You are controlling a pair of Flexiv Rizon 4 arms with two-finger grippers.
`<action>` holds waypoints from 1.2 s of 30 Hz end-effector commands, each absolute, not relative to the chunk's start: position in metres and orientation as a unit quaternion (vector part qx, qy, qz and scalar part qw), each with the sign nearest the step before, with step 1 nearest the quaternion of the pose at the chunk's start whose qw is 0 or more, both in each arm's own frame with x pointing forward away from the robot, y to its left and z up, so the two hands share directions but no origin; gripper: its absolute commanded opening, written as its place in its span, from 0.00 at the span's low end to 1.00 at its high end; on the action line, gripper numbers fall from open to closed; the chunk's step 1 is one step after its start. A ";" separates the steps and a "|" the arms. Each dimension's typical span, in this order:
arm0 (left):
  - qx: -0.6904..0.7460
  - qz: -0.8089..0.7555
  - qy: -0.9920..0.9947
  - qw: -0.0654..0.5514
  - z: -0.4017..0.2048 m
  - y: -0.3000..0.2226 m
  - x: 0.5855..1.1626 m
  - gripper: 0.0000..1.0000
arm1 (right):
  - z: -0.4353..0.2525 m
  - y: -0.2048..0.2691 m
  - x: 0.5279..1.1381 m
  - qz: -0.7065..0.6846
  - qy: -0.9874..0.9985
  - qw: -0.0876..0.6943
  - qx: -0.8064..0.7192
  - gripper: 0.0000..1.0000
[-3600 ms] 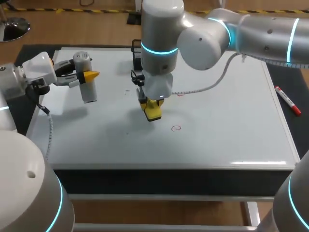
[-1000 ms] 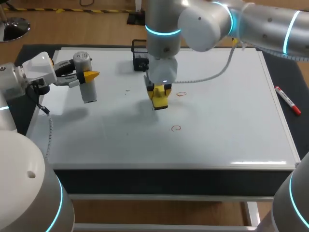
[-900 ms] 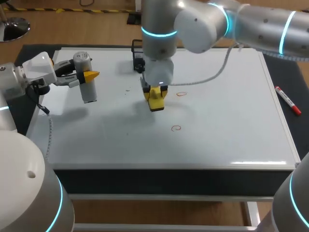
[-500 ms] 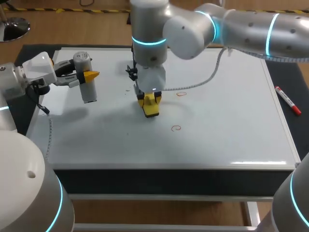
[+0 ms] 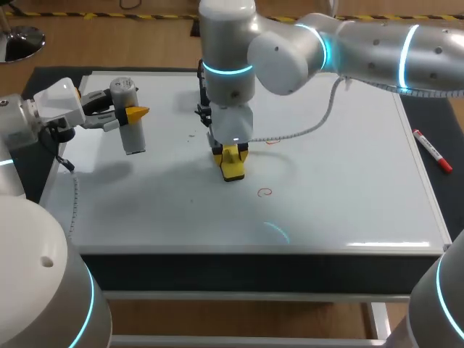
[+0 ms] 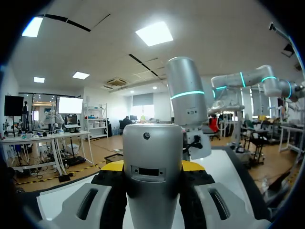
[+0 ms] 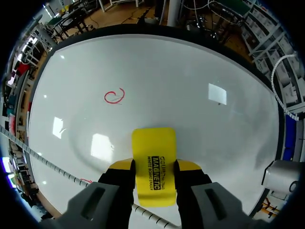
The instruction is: Pick up the inspection probe, press it on each red-marked spot on the whiteboard one by one, put down the probe, pick up the eraser, and wipe off all the red marks.
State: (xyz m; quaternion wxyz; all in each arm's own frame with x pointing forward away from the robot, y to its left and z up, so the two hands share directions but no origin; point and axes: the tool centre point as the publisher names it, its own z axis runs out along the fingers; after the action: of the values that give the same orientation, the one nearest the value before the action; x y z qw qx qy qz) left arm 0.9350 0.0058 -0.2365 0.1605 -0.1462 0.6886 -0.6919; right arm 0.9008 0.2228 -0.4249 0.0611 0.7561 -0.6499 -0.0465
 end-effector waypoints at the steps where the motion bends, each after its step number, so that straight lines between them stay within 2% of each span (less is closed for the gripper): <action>1: -0.146 -0.693 0.687 0.162 -0.237 0.006 0.935 0.00 | -0.432 0.212 0.905 -0.048 -0.654 0.067 0.752 0.00; 22: -0.146 -0.693 0.687 0.162 -0.237 0.006 0.935 0.00 | -0.423 0.172 0.921 -0.036 -0.690 0.061 0.720 0.00; 29: -0.146 -0.693 0.687 0.162 -0.237 0.006 0.935 0.00 | -0.396 0.164 0.928 -0.038 -0.696 0.042 0.715 0.00; 36: -0.146 -0.693 0.687 0.162 -0.237 0.006 0.935 0.00 | -0.372 0.133 0.953 -0.031 -0.719 0.020 0.694 0.00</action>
State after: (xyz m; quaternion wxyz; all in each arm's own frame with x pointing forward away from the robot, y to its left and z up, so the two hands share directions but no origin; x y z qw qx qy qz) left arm 0.9350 0.0058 -0.2365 0.1605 -0.1463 0.6886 -0.6919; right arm 0.9529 0.1530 -0.3863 0.0287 0.6942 -0.7187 -0.0272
